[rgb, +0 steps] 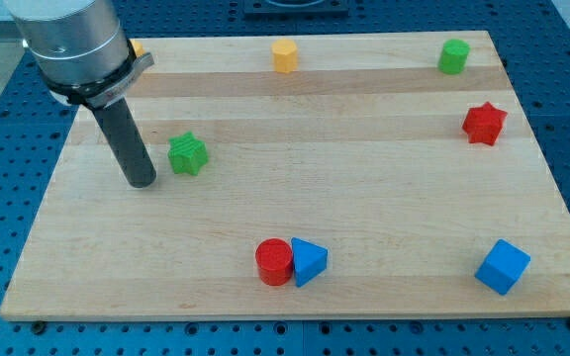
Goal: Slide the green star to the red circle
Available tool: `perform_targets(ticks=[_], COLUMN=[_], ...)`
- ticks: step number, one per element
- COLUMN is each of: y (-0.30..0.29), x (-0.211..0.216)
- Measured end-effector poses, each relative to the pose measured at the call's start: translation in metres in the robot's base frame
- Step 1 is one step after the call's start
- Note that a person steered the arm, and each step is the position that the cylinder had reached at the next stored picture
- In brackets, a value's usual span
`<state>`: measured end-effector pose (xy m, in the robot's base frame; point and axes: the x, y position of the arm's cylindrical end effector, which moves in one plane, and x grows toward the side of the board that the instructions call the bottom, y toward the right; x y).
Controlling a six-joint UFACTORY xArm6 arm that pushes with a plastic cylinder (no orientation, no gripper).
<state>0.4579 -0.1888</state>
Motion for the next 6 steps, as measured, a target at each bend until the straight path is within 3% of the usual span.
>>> perform_targets(ticks=[1, 2, 4, 6], y=[0.0, 0.008, 0.028, 0.08], x=[-0.083, -0.104, -0.064, 0.031])
